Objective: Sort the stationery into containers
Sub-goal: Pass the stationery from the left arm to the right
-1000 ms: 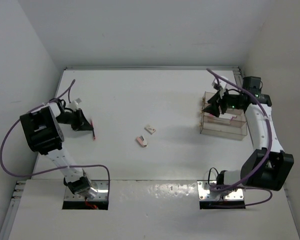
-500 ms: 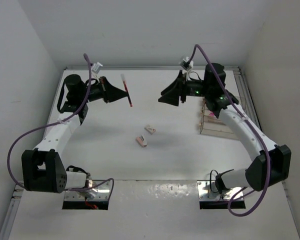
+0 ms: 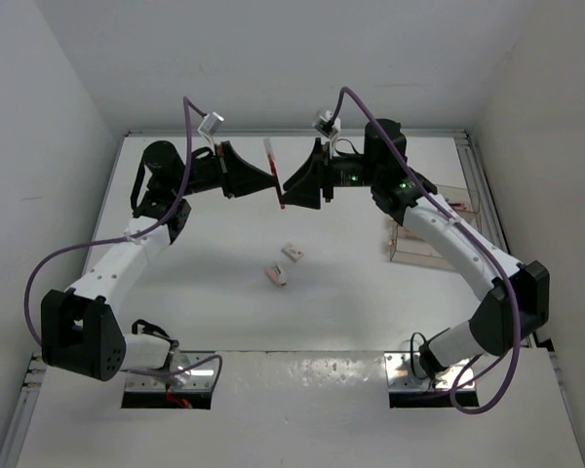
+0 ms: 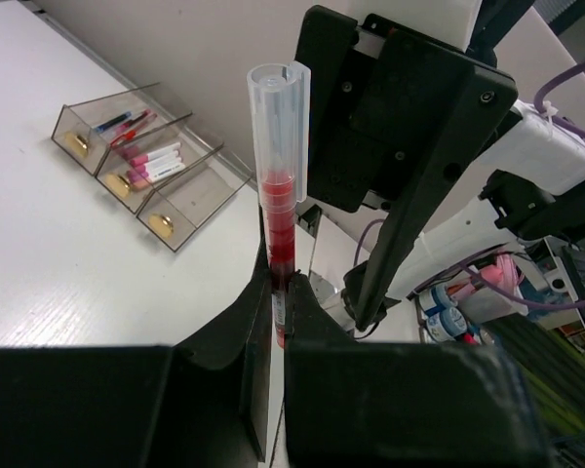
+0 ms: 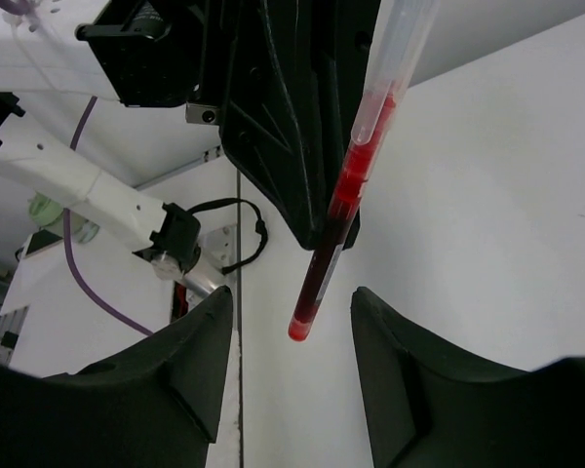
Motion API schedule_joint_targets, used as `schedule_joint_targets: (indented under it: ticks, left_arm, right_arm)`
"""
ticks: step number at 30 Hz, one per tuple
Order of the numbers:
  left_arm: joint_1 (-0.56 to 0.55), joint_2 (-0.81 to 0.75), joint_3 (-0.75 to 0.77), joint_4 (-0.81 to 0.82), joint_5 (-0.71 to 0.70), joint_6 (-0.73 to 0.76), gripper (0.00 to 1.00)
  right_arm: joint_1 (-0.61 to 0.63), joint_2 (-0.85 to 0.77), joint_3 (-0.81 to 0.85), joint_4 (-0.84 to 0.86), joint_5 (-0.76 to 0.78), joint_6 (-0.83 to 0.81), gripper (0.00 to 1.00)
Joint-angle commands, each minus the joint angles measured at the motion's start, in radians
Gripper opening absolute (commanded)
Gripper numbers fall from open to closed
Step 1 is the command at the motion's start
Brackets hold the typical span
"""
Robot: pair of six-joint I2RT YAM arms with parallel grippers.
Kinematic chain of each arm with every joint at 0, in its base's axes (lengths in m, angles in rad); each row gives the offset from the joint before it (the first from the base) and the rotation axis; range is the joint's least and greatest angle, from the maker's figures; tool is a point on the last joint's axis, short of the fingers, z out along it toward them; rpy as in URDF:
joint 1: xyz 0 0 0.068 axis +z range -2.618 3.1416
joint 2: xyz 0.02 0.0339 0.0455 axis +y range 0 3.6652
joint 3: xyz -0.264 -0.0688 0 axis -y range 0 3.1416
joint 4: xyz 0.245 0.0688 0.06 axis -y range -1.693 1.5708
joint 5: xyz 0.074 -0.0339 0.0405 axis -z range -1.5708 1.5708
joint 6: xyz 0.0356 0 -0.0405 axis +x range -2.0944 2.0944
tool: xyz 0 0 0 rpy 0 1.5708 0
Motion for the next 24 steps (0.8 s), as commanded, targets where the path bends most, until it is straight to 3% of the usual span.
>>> schedule_joint_targets:
  ticks: [1,8,16,17,18,20,22,23,24]
  left_arm:
    - [-0.020,-0.027,0.044,0.039,-0.008,-0.007,0.00]
    - [-0.035,-0.023,0.065,0.030,-0.011,-0.003,0.00]
    - [-0.052,-0.024,0.070,0.019,-0.020,-0.003,0.01]
    - [-0.044,-0.024,0.082,-0.006,-0.021,0.011,0.10]
    - [-0.038,-0.023,0.091,-0.089,-0.025,0.054,0.49]
    - [-0.005,-0.014,0.132,-0.208,-0.044,0.158,1.00]
    - [0.024,0.000,0.171,-0.412,-0.075,0.262,1.00]
    - [0.032,0.009,0.189,-0.461,-0.087,0.352,1.00]
    - [0.034,0.012,0.188,-0.542,-0.104,0.384,1.00]
  right_arm:
    - [0.018,0.012,0.062,-0.003,0.009,-0.023,0.50]
    - [0.038,0.061,0.111,-0.021,0.028,-0.037,0.46]
    - [0.027,0.074,0.124,-0.087,0.035,-0.118,0.07]
    - [0.018,0.065,0.121,-0.111,0.039,-0.144,0.02]
    - [-0.012,0.043,0.115,-0.156,0.043,-0.205,0.01]
    - [-0.058,0.011,0.087,-0.264,0.046,-0.372,0.00]
    - [-0.144,-0.037,0.064,-0.410,0.071,-0.604,0.00]
    - [-0.176,-0.050,0.059,-0.608,0.081,-0.906,0.00]
    - [-0.250,-0.066,0.033,-0.695,0.139,-1.042,0.00]
